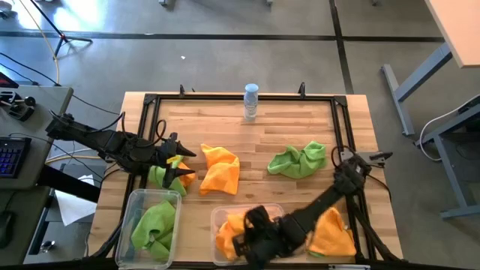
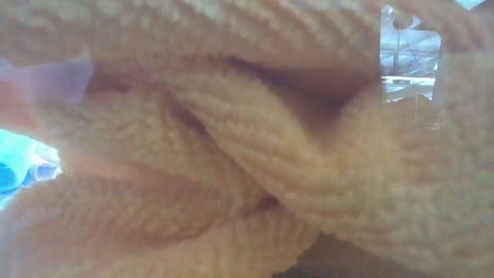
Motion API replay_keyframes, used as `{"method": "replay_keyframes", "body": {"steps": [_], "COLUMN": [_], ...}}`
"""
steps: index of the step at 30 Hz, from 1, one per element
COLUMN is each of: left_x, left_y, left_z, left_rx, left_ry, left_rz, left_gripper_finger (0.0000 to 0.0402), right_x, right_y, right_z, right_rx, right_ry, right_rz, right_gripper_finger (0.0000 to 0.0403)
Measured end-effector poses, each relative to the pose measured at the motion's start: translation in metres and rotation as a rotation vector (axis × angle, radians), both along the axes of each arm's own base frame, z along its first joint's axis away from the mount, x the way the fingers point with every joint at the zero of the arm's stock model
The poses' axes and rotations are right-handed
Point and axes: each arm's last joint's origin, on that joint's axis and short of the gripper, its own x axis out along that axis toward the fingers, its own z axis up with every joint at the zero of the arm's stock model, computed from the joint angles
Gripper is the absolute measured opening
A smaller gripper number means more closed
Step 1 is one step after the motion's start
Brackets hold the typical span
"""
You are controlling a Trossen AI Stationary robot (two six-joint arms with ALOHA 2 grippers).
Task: Sort microfiber towel by color & place in baskets
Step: Put the orange microfiber towel into the right transparent bin
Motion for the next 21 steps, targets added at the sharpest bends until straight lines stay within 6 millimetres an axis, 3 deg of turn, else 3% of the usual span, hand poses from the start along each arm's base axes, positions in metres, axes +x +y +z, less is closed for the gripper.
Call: {"method": "replay_keyframes", "body": {"steps": [7, 16, 21], "left_x": [0.0, -0.002, -0.002], "left_y": [0.001, 0.002, 0.002], "left_z": [-0.001, -0.005, -0.005], "left_rx": [0.014, 0.037, 0.039], "left_ry": [0.007, 0.051, 0.053], "left_rz": [0.016, 0.016, 0.016], "left_gripper_finger": [0.0273, 0.0273, 0.0273], "right_x": [0.026, 0.042, 0.047], "right_y": [-0.02, -0.012, -0.009], "right_z": [-0.032, -0.094, -0.115], "right_rx": [0.107, 0.1, 0.096], "right_ry": [0.176, 0.314, 0.338], "right_rz": [-0.005, -0.035, -0.06], "right_gripper_finger": [0.0, 0.0, 0.0]}}
